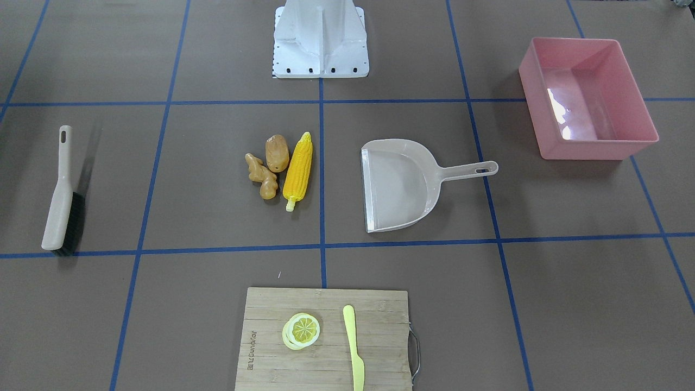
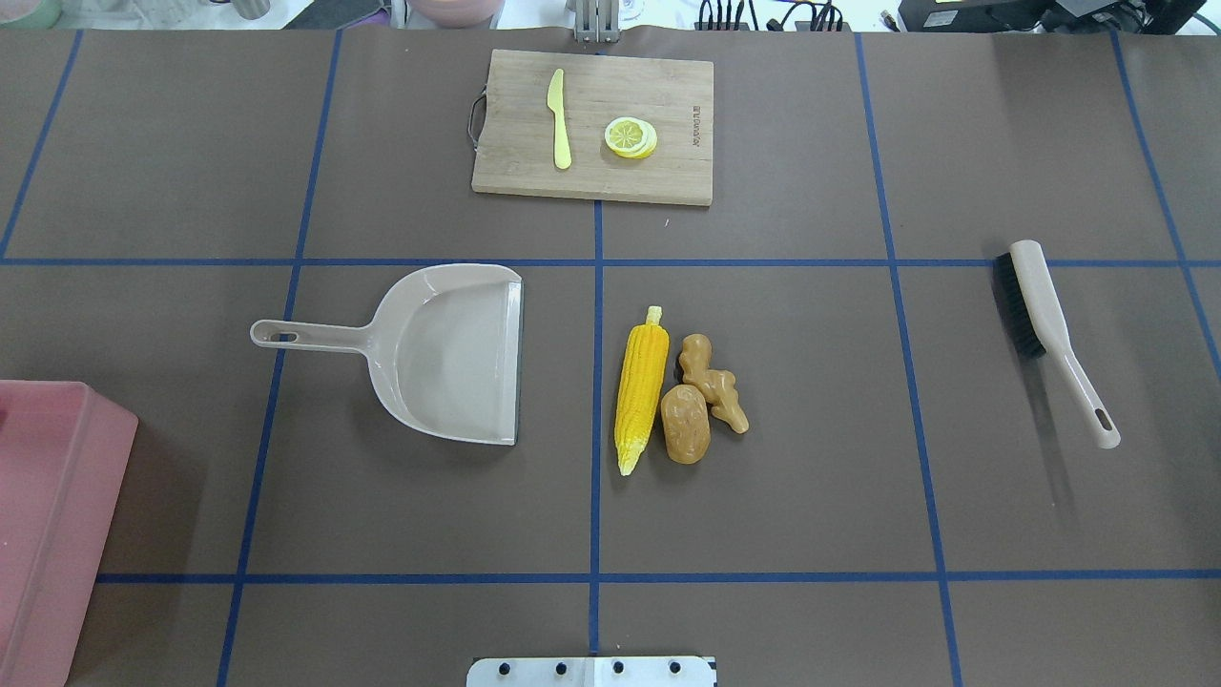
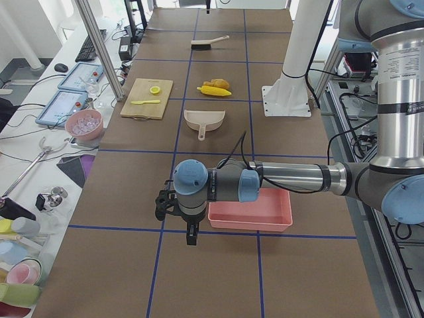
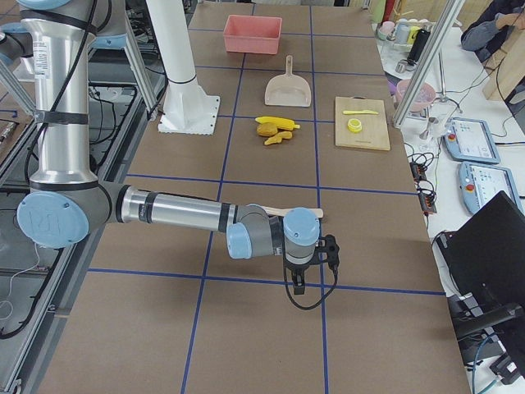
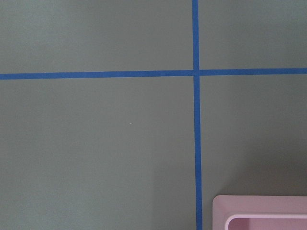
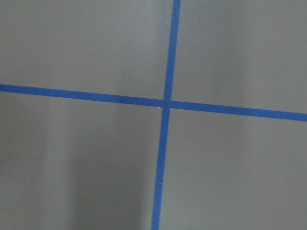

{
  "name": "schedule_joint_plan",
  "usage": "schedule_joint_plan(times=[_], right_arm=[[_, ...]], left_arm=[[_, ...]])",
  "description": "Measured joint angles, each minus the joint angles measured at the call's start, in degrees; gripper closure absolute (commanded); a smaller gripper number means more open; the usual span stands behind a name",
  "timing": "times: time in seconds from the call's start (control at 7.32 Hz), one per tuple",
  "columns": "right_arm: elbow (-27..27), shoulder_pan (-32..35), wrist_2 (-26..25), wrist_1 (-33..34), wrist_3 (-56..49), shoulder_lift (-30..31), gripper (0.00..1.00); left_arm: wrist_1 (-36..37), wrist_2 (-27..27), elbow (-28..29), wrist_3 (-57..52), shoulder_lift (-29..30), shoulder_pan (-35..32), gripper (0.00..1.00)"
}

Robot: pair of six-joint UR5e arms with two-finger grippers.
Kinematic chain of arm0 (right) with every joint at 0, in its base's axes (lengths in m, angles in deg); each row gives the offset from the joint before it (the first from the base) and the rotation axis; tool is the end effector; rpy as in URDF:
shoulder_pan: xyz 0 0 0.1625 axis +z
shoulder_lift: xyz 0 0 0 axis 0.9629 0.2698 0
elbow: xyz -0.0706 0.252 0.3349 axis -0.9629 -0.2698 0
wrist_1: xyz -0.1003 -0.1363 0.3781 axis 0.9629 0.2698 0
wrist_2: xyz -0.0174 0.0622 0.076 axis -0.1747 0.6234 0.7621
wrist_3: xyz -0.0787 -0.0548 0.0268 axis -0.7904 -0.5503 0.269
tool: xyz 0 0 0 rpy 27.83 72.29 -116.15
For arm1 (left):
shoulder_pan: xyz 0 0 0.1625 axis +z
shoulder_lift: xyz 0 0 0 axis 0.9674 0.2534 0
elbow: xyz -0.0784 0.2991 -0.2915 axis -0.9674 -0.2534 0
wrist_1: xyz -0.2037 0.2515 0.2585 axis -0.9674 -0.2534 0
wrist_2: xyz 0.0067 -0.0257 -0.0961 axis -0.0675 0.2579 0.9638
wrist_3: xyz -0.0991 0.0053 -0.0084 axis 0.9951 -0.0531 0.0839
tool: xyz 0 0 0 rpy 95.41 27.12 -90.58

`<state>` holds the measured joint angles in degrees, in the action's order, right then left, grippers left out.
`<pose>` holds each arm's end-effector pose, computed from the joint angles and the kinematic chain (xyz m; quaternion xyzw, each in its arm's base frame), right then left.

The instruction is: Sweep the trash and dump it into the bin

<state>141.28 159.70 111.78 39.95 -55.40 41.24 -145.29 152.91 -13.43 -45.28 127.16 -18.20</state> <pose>0.0224 -0.4804 0.6730 0.0490 -0.3976 -0.0299 0.9158 -0.0909 -0.4419 0.6427 0.0261 0.3782 -0.0001 0.9253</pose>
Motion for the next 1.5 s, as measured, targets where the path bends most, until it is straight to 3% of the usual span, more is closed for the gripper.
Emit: schedule_joint_plan(times=[0.41, 0.68, 0.96, 1.5], right_arm=[[13.16, -9.20, -0.08, -0.33, 15.87, 4.97, 0.00], [19.98, -18.74, -2.61, -0.37, 28.71, 6.37, 0.00], [23.11, -27.54, -9.06, -0.42, 37.88, 6.38, 0.01], [23.67, -31.73, -11.06, -0.32, 40.10, 7.87, 0.13]], left_arm=[[0.05, -0.04, -0.71, 0.02, 0.26, 0.00, 0.02], [0.91, -0.09, -3.49, 0.15, 1.00, 0.16, 0.02], [5.97, -0.21, -8.84, 0.19, 3.44, 2.36, 0.02], [9.43, -0.83, -13.94, -0.18, 11.51, 9.99, 0.02]])
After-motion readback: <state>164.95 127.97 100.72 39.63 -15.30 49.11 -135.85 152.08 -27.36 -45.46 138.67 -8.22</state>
